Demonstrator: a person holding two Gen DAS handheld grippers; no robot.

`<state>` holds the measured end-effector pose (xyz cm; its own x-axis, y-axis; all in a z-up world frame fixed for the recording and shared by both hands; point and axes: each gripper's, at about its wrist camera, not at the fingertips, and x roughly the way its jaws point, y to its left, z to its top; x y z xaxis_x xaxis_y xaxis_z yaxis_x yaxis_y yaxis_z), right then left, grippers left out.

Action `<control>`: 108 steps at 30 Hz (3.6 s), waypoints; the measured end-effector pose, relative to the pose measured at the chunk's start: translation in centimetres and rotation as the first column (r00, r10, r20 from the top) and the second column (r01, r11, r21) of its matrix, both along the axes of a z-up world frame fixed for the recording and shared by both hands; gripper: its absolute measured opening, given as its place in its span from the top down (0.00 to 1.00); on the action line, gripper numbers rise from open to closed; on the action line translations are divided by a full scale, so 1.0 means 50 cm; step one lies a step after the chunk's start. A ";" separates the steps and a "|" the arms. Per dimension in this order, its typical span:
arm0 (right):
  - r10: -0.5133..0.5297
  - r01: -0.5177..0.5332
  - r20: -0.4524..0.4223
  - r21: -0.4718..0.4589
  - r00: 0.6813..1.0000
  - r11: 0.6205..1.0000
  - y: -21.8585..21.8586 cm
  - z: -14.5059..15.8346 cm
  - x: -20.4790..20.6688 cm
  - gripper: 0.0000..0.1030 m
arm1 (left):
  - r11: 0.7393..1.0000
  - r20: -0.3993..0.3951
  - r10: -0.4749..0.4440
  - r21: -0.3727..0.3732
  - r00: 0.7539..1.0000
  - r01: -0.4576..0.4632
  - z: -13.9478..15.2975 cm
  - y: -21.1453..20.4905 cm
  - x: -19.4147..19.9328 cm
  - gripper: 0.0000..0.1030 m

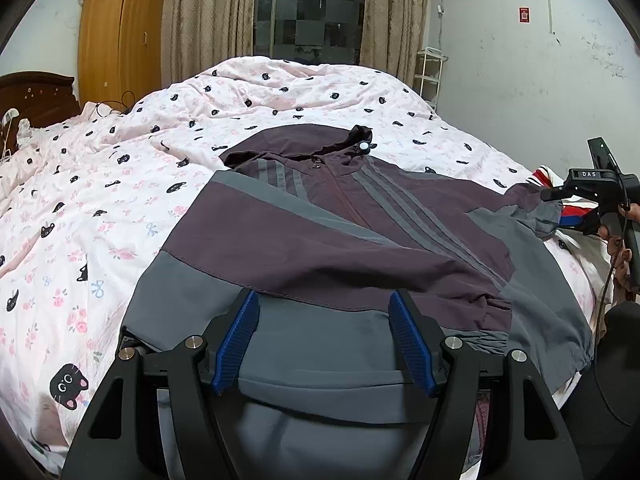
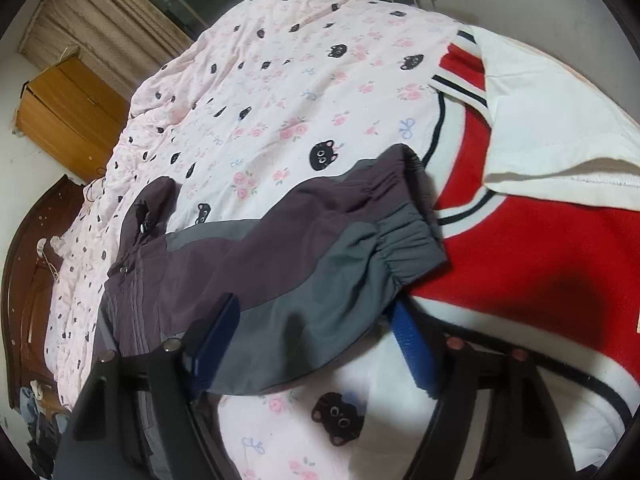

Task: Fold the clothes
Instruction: 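Grasp the other grey sleeve cuff with the right gripper and lift it, then carry the sleeve cuff with the right gripper across the jacket body and release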

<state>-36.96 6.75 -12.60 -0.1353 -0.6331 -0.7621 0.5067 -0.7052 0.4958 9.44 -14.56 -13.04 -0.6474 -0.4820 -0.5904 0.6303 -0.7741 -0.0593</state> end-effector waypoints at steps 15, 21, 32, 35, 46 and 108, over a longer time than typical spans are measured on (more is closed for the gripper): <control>-0.001 0.000 -0.045 -0.008 0.999 1.000 0.004 0.048 0.011 0.92 | 1.000 -0.007 0.014 0.012 1.000 -0.014 0.000 -0.005 0.006 0.39; 0.055 -0.054 -0.187 0.010 0.981 0.999 -0.020 0.123 0.053 0.93 | 1.000 -0.010 0.015 0.014 1.000 -0.015 0.000 -0.006 0.005 0.39; 0.213 -0.216 -0.393 0.036 0.894 0.976 -0.093 0.246 0.162 0.94 | 0.999 -0.093 0.032 -0.015 0.995 -0.033 0.034 -0.004 0.028 0.39; 0.254 -0.261 -0.415 0.040 0.874 0.964 -0.114 0.262 0.194 0.94 | 0.997 -0.115 0.064 -0.023 0.991 -0.067 0.043 -0.014 0.043 0.39; 0.394 -0.415 -0.451 0.057 0.801 0.908 -0.208 0.291 0.319 0.94 | 0.978 -0.177 0.201 -0.022 0.964 -0.208 0.058 -0.060 0.106 0.39; 0.821 -0.722 -0.463 0.435 0.334 0.538 -0.334 0.035 0.762 0.92 | 0.895 -0.211 0.446 0.067 0.870 -0.442 0.044 -0.139 0.223 0.38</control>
